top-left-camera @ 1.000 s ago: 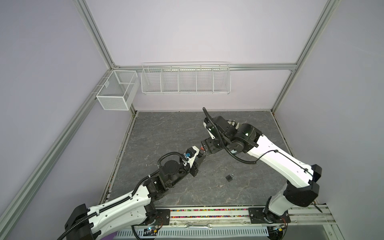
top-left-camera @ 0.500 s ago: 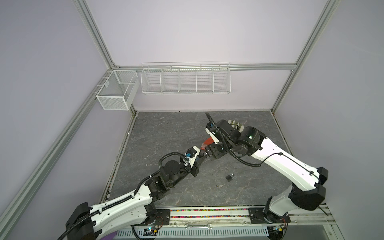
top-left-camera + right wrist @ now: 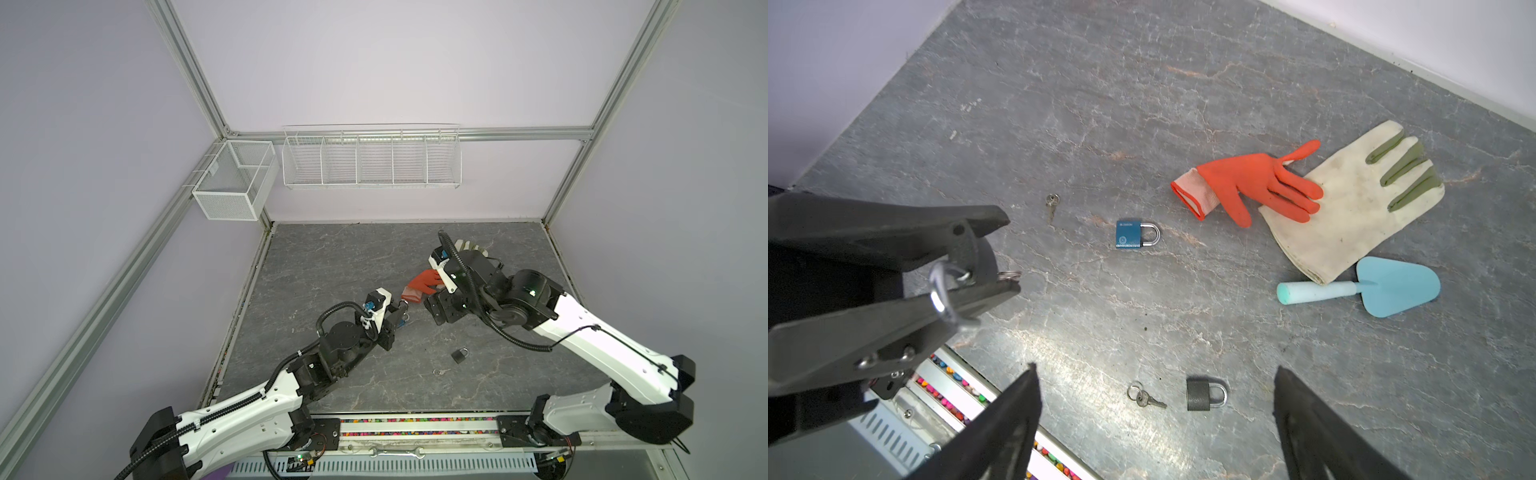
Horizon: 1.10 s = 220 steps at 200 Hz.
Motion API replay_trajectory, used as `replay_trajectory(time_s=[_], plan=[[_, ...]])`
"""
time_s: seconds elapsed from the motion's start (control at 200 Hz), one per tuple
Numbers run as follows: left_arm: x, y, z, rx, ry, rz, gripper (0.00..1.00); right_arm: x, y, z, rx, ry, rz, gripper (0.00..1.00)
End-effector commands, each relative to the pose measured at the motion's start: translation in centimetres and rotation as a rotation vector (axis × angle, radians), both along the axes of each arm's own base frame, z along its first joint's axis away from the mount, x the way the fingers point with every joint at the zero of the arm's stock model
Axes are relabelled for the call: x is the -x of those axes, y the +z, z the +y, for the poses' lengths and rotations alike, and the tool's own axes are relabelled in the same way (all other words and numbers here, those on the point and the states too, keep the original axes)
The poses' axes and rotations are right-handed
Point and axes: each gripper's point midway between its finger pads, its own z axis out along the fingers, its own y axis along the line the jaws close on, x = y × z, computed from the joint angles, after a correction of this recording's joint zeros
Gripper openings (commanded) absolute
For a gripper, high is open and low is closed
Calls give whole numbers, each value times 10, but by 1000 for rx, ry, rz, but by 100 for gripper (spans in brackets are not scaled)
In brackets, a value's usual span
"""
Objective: Unlock with the key
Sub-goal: 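Lower the open black padlock with the left gripper while the right gripper withdraws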
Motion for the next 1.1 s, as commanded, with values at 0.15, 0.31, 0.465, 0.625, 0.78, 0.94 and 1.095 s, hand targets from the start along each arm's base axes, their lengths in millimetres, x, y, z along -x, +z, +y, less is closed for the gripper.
replay_trajectory(time_s=[0.15,0.31,0.465,0.625,0.78,0.94,1.095], plan=[[-38,-35,64,-10,400,382,0,-11,-15,-2,-104,-122,-27,88],[-58,-67,75,-47,454,572,0,-13,-43,-7,-137,-203,0,88],[-83,-101,80,-133,497,748,0,-12,-65,-4,-189,-233,60,89],[-111,-130,90,-266,611,878,0,-11,-86,-5,-186,-256,112,89],[-134,-156,92,-319,630,979,0,-12,-100,-9,-181,-272,136,89],[-150,-181,98,-319,654,1041,0,-14,-106,-15,-180,-287,152,89],[-156,-199,106,-309,692,1094,0,-16,-108,-18,-184,-296,160,89]])
